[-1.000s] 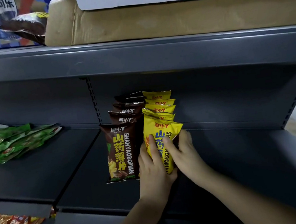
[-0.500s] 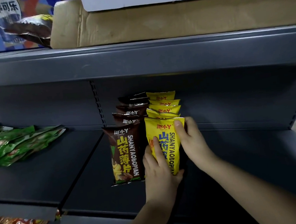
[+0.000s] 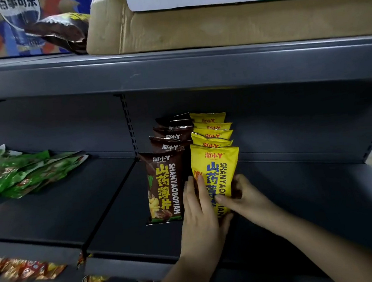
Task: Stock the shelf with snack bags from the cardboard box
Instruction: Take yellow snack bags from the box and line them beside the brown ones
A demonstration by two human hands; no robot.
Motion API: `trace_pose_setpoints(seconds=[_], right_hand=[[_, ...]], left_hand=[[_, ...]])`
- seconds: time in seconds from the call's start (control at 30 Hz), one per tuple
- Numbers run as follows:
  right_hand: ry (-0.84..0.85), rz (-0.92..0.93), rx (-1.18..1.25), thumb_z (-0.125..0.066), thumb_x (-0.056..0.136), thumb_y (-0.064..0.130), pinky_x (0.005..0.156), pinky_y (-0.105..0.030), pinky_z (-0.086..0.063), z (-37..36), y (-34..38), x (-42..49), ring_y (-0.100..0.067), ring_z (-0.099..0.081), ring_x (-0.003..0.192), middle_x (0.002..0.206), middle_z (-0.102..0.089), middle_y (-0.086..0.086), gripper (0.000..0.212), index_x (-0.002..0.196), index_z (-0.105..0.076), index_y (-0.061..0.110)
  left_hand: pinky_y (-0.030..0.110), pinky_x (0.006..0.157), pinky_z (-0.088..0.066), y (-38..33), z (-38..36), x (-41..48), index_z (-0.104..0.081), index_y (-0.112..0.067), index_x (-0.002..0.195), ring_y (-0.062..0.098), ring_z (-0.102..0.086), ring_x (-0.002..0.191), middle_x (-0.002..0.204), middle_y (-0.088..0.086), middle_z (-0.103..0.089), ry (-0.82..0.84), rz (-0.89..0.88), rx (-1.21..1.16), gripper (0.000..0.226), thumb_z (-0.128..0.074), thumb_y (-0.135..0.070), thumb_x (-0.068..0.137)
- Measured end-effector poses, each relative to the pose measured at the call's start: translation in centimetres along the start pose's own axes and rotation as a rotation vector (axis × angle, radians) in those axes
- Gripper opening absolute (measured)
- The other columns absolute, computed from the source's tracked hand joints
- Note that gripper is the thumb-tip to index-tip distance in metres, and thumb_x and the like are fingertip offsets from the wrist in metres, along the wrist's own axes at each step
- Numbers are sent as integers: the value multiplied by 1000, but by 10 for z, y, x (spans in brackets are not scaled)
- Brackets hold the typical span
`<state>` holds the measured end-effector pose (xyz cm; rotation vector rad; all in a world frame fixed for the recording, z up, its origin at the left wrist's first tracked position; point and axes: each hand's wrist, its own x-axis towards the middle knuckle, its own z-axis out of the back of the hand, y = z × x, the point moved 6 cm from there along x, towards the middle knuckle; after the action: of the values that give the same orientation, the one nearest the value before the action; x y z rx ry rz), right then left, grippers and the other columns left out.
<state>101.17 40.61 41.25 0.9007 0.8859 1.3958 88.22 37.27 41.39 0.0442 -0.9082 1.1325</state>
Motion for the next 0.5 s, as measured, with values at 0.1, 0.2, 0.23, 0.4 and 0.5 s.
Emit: trace_pose_setpoints(seconds=[0.1,0.2,0.23,0.4,0.5], right_hand=[[5,-6,-59,-77,78,28,81,-19,-47,-2,-2,-2,-4,-58,103,110,-62,10,47,115,-48,23],[5,26,-77,-75,81,28,89,-27,-51,-6,1,-4,-5,-60,105,112,-64,10,42,114,-50,25],[1,40,-87,-74,82,28,90,-27,-52,-7,2,-5,-2,-60,104,113,-64,12,41,115,-50,26],[-65,110,-91,-70,85,23,69,-2,-44,-12,11,-14,23,-54,89,102,-58,25,41,120,-47,23],[-48,120,-93,-68,87,27,73,-2,-44,-15,13,-13,24,-52,94,107,-57,25,43,121,-43,27]], left_hand=[[43,103,-41,-2,26,-4,-31,-2,139,30,-39,131,139,16,-35,-148,-134,-40,64,-60,-19,84],[44,108,-34,27,46,7,-29,-2,140,34,-36,132,142,20,-34,-240,25,13,65,-53,-31,87],[46,110,-32,41,48,13,-23,-3,143,35,-33,135,145,21,-30,-220,134,14,71,-49,-39,88],[45,116,-22,74,33,39,9,-19,150,20,-10,145,157,3,-7,51,321,-253,94,-53,-49,86],[44,113,-28,78,36,47,5,-20,150,18,-15,144,155,1,-15,36,263,-235,91,-55,-46,87]])
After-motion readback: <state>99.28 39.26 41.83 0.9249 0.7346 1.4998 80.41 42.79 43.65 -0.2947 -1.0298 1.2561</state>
